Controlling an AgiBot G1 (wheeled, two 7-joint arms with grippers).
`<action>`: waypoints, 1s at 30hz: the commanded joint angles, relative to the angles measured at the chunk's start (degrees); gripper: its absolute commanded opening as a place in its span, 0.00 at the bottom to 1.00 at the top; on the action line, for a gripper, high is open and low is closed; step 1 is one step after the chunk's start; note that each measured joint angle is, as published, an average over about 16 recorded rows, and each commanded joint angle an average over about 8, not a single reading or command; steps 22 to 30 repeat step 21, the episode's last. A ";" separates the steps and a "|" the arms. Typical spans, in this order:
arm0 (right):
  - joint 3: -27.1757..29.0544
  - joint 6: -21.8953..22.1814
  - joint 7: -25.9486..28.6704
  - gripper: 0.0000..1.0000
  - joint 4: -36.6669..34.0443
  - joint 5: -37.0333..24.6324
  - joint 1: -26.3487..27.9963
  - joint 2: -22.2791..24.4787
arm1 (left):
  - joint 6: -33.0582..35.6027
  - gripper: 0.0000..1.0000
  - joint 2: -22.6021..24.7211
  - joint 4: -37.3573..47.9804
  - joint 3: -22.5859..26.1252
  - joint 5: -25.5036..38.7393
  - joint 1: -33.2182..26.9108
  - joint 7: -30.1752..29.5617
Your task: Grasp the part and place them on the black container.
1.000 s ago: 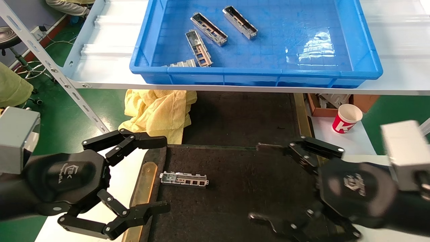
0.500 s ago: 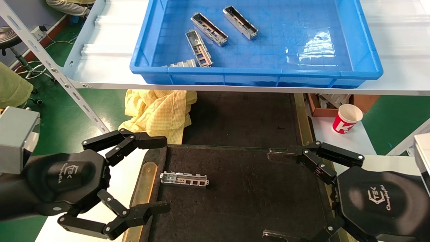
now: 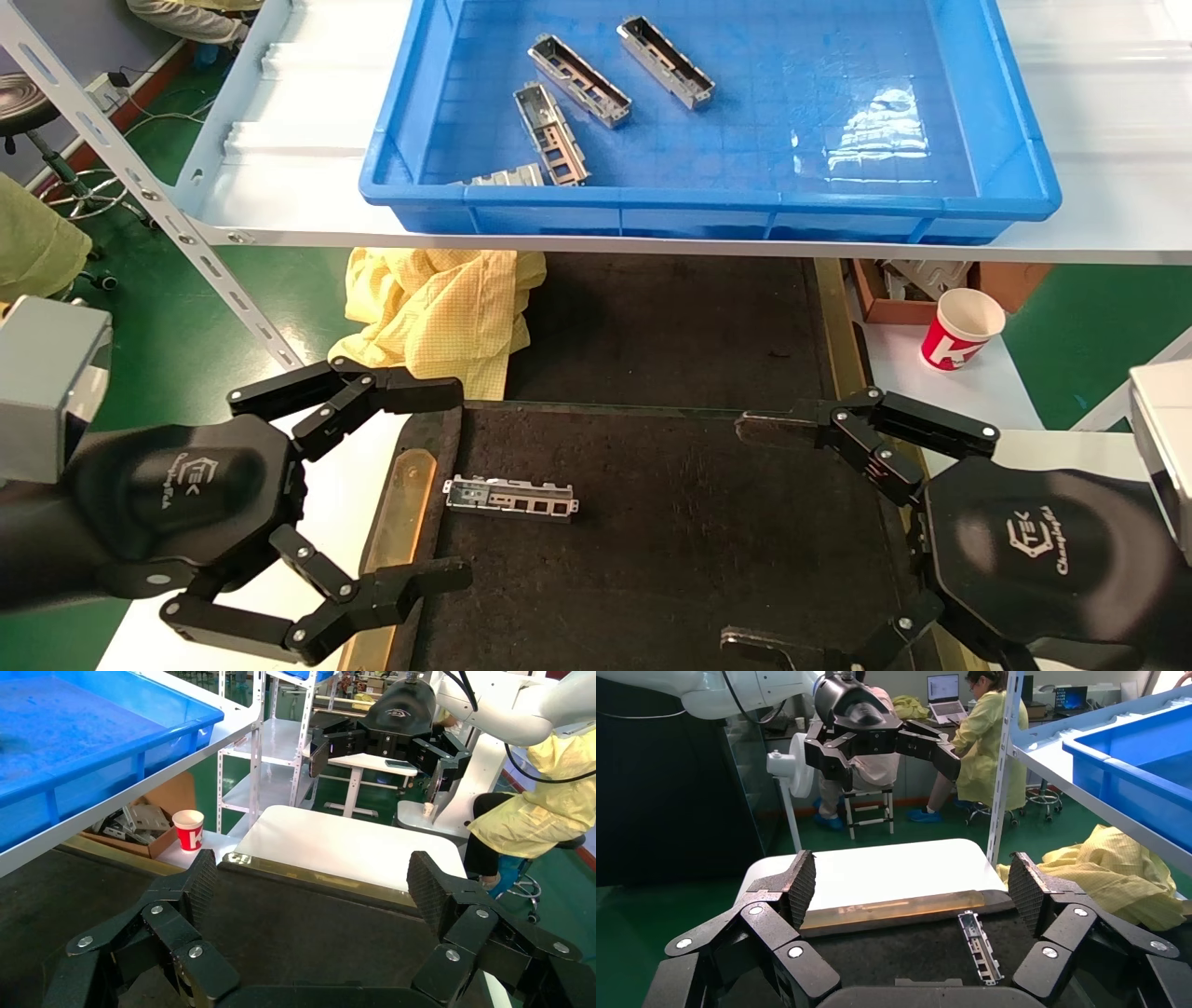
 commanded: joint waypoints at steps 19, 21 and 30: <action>-0.35 0.11 -0.10 1.00 -0.32 0.00 0.19 -0.23 | 0.00 1.00 0.00 0.00 0.00 -0.01 0.00 0.00; -0.35 0.12 -0.10 1.00 -0.33 0.00 0.20 -0.24 | 0.00 1.00 0.00 0.00 0.00 -0.01 0.00 0.00; -0.35 0.12 -0.10 1.00 -0.33 0.00 0.20 -0.24 | 0.00 1.00 0.00 0.00 0.00 -0.01 0.00 0.00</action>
